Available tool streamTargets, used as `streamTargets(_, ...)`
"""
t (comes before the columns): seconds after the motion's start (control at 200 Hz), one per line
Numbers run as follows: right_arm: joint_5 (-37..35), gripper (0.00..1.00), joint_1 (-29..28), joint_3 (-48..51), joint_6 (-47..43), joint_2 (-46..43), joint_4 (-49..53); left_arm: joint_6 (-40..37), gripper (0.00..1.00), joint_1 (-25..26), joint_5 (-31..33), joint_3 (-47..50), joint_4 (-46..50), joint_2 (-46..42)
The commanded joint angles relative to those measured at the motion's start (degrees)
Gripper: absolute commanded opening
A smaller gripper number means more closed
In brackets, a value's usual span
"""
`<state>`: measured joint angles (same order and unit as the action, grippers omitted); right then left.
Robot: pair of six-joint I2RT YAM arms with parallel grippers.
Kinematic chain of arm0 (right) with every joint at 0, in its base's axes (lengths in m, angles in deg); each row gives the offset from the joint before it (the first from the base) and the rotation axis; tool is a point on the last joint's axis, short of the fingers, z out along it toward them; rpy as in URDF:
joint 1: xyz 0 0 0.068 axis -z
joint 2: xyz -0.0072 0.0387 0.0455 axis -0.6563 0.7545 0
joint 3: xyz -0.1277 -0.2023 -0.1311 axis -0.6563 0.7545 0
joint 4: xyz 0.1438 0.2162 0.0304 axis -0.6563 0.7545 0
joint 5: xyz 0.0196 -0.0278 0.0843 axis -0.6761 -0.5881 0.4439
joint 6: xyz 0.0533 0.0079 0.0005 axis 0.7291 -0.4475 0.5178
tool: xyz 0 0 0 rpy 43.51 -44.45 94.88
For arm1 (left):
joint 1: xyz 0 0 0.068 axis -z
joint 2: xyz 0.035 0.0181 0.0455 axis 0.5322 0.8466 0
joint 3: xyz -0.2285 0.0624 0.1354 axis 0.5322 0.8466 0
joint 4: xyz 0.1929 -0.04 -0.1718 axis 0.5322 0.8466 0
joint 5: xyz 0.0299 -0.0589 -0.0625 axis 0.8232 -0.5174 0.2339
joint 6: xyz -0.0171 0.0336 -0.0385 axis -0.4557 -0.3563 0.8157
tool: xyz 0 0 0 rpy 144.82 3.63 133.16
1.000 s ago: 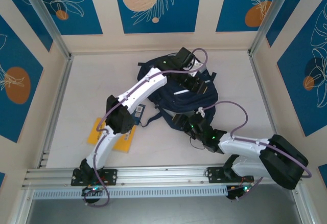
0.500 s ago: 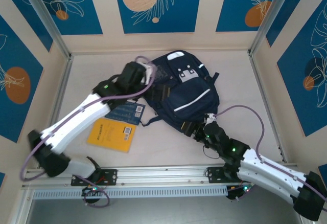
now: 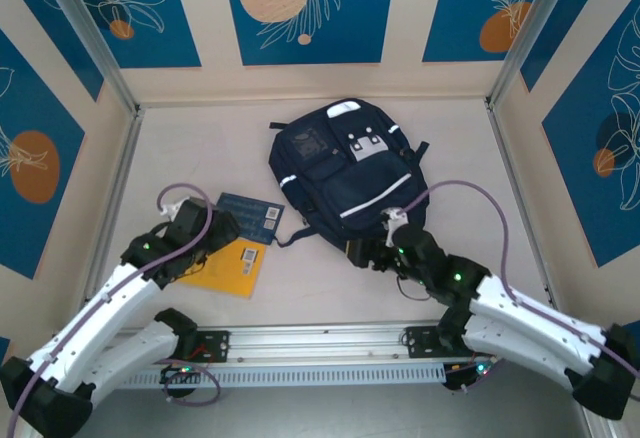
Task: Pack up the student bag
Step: Move the book to the bottom-center of the table.
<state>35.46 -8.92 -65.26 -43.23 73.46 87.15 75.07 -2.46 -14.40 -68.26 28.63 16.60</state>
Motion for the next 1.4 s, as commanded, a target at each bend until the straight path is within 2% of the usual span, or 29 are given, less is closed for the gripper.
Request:
streamTargets(0.0,3.88,0.77,-0.71,-4.52,-2.14,9.26,-2.70,7.08,1.00,-2.76,-3.14,5.01,-1.08,1.80)
streamTargets(0.155,4.81,0.75,-2.95,-14.33,-1.04,24.45,-0.56,8.84,1.00,-3.58,-4.13,8.97,-3.88,5.44)
streamTargets(0.22,5.46,0.67,-4.37,-16.49,-0.89,28.60,-0.86,8.07,0.98,-3.77,-4.96,10.83,-6.44,6.67)
streamTargets(0.29,5.92,0.64,-5.33,-17.61,0.16,31.60,-1.28,7.42,0.98,-3.99,-5.92,11.94,-7.71,8.50)
streamTargets(0.395,5.42,0.63,-5.79,-18.25,1.78,33.79,-1.15,5.87,0.99,-4.12,-8.82,12.09,-9.03,13.36)
streamTargets(0.52,3.07,0.62,-5.77,-19.02,2.80,34.50,0.90,2.81,0.99,-4.11,-13.42,8.52,-7.19,24.41)
streamTargets(0.67,1.55,0.62,-5.62,-20.01,2.49,34.40,2.23,-1.41,0.92,-3.84,-20.55,4.65,-6.36,38.18)
streamTargets(0.78,1.48,0.62,-5.20,-19.98,2.14,34.43,2.40,-1.91,0.89,-0.62,-25.76,4.45,-9.40,43.19)
streamTargets(1.095,4.75,0.62,-1.26,-14.73,4.32,32.30,0.32,1.84,0.88,16.02,-27.94,0.50,-13.46,41.90)
streamTargets(1.32,9.72,0.61,1.99,-10.99,3.92,29.82,-3.00,-2.36,0.88,17.08,-29.15,0.68,-16.50,31.75)
streamTargets(1.395,11.30,0.62,2.04,-11.71,2.16,30.81,-3.47,-3.10,0.88,17.03,-27.59,1.44,-14.96,28.16)
